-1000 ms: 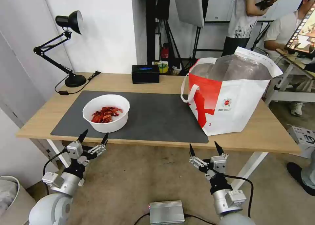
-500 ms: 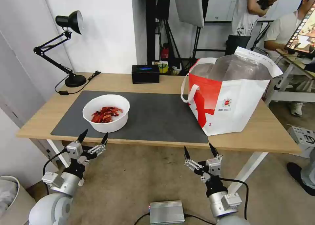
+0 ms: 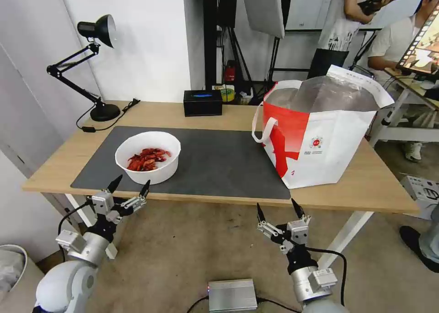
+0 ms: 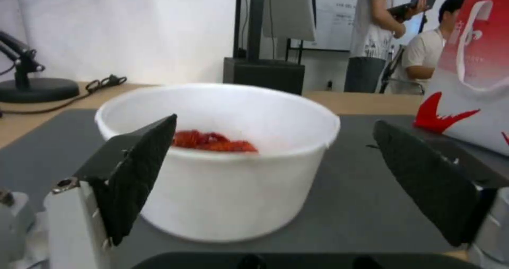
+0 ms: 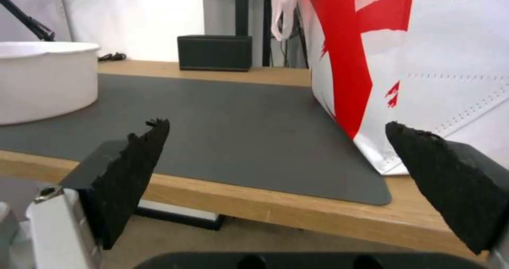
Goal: Pick up the trash from the table and place it into the takeout bag.
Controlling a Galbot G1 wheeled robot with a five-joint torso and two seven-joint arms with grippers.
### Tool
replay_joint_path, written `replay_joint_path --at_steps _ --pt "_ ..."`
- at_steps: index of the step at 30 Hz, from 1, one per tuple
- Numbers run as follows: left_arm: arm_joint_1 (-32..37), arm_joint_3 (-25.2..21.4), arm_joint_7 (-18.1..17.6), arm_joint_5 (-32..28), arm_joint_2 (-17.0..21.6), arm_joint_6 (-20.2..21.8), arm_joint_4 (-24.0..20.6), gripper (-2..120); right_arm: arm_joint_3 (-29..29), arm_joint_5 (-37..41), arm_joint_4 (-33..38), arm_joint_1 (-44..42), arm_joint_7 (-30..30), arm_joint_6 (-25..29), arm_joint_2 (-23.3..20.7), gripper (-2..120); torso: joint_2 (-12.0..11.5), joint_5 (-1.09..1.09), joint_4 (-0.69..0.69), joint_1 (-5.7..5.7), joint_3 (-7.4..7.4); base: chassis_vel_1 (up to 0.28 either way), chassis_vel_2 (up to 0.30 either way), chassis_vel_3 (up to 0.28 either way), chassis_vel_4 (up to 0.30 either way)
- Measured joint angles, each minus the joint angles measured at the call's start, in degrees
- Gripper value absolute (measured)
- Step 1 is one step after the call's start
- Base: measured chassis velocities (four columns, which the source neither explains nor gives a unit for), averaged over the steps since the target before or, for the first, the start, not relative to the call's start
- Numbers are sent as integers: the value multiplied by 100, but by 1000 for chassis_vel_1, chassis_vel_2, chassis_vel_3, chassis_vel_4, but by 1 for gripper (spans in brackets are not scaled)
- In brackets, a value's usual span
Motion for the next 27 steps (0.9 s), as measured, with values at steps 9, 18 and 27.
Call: replay_joint_path --at_steps 9,18,27 --pt "-619 89 -601 -486 642 718 -30 100 2 2 4 0 2 0 -1 100 0 0 -2 0 0 0 0 0 0" --pt "-1361 236 -1414 -1402 1556 1296 464 100 2 5 5 1 5 0 -1 100 0 -1 -1 2 0 0 0 0 0" --pt "-2035 688 -1683 -2006 2201 1862 925 100 2 6 5 1 7 0 -1 100 0 -2 0 1 1 0 0 0 0"
